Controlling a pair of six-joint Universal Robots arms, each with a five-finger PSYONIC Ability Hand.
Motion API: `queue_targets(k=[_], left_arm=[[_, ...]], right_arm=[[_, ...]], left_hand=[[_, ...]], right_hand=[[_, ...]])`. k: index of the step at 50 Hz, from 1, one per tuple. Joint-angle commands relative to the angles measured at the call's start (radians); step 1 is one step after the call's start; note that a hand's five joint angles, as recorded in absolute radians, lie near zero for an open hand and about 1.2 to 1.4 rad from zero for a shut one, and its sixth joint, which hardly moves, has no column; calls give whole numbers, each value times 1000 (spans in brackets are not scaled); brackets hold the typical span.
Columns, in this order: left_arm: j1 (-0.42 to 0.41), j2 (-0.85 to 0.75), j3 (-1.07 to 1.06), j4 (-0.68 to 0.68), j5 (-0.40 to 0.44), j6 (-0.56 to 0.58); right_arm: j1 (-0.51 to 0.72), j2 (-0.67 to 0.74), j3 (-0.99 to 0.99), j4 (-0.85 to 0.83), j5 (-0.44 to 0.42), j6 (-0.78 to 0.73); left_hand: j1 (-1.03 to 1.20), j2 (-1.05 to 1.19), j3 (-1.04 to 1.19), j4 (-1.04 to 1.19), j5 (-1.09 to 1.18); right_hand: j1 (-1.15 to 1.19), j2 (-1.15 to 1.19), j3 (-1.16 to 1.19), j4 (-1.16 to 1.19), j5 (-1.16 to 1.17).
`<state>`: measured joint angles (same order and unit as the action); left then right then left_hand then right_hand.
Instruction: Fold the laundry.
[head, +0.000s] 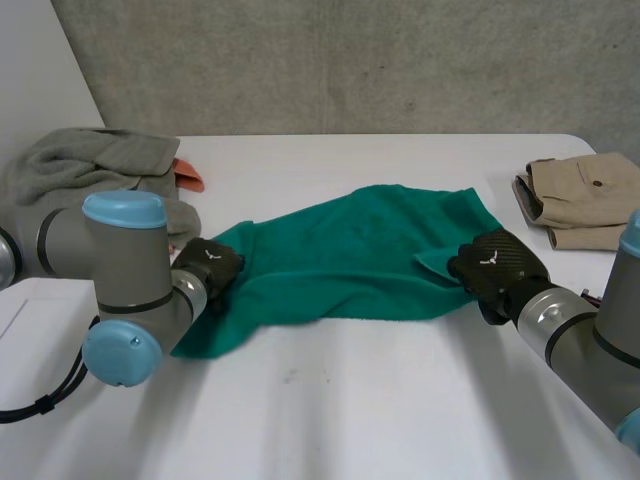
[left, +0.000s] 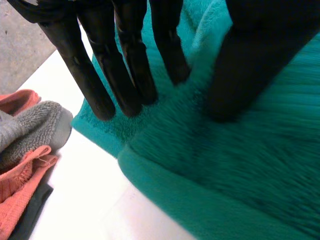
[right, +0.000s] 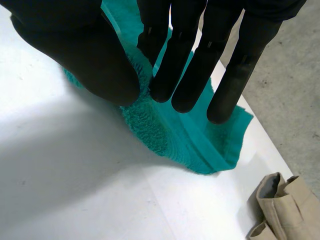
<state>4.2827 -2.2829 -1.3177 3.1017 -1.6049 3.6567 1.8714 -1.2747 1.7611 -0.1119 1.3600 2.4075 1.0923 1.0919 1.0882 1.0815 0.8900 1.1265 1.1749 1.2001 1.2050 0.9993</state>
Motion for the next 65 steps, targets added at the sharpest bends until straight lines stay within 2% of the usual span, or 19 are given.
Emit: queue_targets(k=[1, 6, 13, 17, 20, 24, 25, 28, 32, 36, 39, 42, 43, 44, 48, 50, 55, 60, 65], left_arm=[[-9, 40, -18, -3, -38, -6], [-20, 282, -93, -2, -67, -30], [-46, 625, -130, -35, -63, -64], [-44, 750, -121, -110, -58, -63], [-44, 772, -115, -138, -46, -63], [-46, 744, -129, -149, -23, -61], [-43, 697, -133, -144, -20, -61], [-40, 587, -127, -143, -21, -55], [-34, 377, -60, -118, -26, -30], [-32, 127, 166, 7, -64, 60], [-31, 42, 308, 116, -102, 143], [-34, -18, 474, 344, -136, 276], [-34, -27, 504, 410, -139, 308], [-37, -38, 549, 542, -139, 363], [-52, -27, 572, 800, -104, 413], [-57, -8, 560, 844, -95, 399], [-69, 98, 414, 804, -101, 310], [-38, 215, 131, 781, -101, 220], [-14, 238, -83, 778, -99, 201]], right_arm=[[-1, -69, -6, 14, 7, -1], [-27, -199, -44, 44, 8, 1], [-95, -362, -236, 309, -22, -7], [-129, -396, -351, 464, -68, -40], [-159, -396, -388, 554, -97, -111], [-196, -353, -382, 589, -99, -180], [-198, -327, -380, 589, -98, -186], [-190, -169, -397, 589, -87, -202], [-175, -8, -466, 584, -62, -196], [-132, 135, -573, 505, 5, -186], [-91, 217, -679, 346, 91, -169], [-69, 235, -747, 179, 143, -148], [-63, 232, -768, 38, 157, -127], [-57, 227, -773, -39, 157, -111], [-54, 166, -732, -403, 153, -38], [-49, 123, -684, -486, 139, -19], [-44, 77, -611, -430, 111, -10], [-49, 68, -511, -257, 87, -11], [-52, 64, -388, -124, 57, -10]], left_hand=[[304, 304, 308, 315, 332], [304, 304, 308, 315, 332], [304, 304, 308, 315, 332], [304, 304, 308, 315, 332], [304, 304, 308, 315, 332], [304, 304, 308, 315, 332], [304, 304, 308, 315, 332], [304, 304, 308, 315, 332], [304, 304, 308, 315, 332], [304, 304, 308, 315, 332], [304, 304, 308, 315, 332], [304, 304, 308, 315, 332], [304, 304, 308, 315, 332], [304, 304, 308, 315, 332], [304, 304, 308, 315, 332], [304, 304, 308, 315, 332], [304, 304, 308, 315, 332], [304, 304, 308, 315, 332], [304, 304, 308, 315, 332]], right_hand=[[270, 221, 196, 191, 222], [270, 221, 196, 191, 222], [270, 221, 196, 191, 222], [270, 221, 196, 191, 222], [270, 221, 196, 191, 222], [270, 221, 196, 191, 222], [270, 221, 196, 191, 222], [270, 221, 196, 191, 222], [270, 221, 196, 191, 222], [270, 221, 196, 191, 222], [270, 221, 196, 191, 222], [270, 221, 196, 191, 222], [270, 221, 196, 191, 222], [270, 221, 196, 191, 222], [270, 221, 196, 191, 222], [270, 221, 196, 191, 222], [270, 221, 196, 191, 222], [270, 221, 196, 191, 222], [270, 221, 196, 191, 222]])
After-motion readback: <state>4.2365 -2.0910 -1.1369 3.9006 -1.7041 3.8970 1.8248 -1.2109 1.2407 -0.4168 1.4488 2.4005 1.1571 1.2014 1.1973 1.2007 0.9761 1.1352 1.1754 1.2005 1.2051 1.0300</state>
